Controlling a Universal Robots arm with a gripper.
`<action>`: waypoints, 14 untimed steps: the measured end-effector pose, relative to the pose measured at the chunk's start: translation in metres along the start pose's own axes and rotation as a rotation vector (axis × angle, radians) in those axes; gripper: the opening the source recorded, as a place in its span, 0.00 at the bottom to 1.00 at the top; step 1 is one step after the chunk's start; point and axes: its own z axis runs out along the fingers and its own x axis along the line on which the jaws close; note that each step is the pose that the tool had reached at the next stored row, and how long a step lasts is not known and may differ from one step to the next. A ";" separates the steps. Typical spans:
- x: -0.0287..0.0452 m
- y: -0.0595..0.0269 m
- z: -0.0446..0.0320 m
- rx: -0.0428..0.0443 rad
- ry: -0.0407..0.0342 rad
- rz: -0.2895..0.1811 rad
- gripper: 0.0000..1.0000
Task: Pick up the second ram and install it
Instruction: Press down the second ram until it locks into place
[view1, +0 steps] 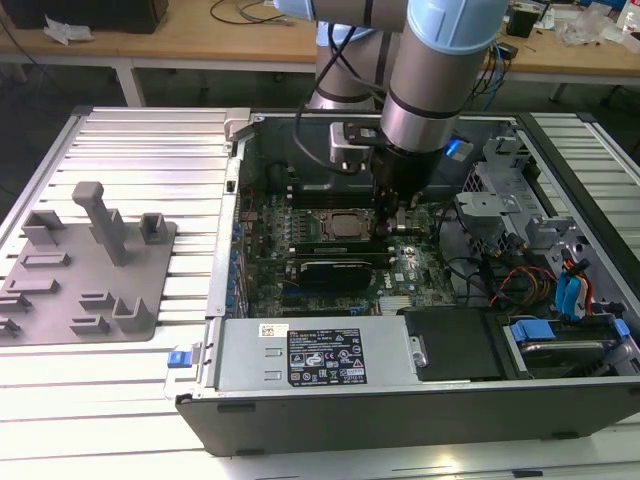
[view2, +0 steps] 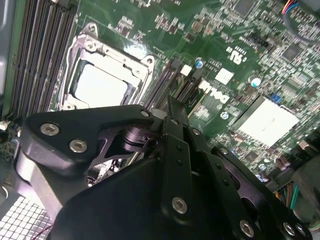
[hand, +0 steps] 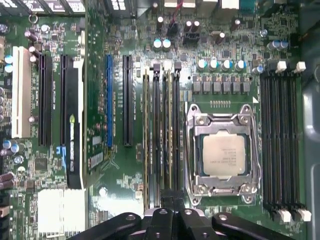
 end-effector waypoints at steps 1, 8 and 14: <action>-0.0001 -0.0030 -0.0001 0.0000 0.0000 0.000 0.08; -0.0001 -0.0119 -0.0005 0.0000 0.0000 0.000 0.08; 0.0001 -0.0121 0.0046 0.0000 -0.0001 0.000 0.08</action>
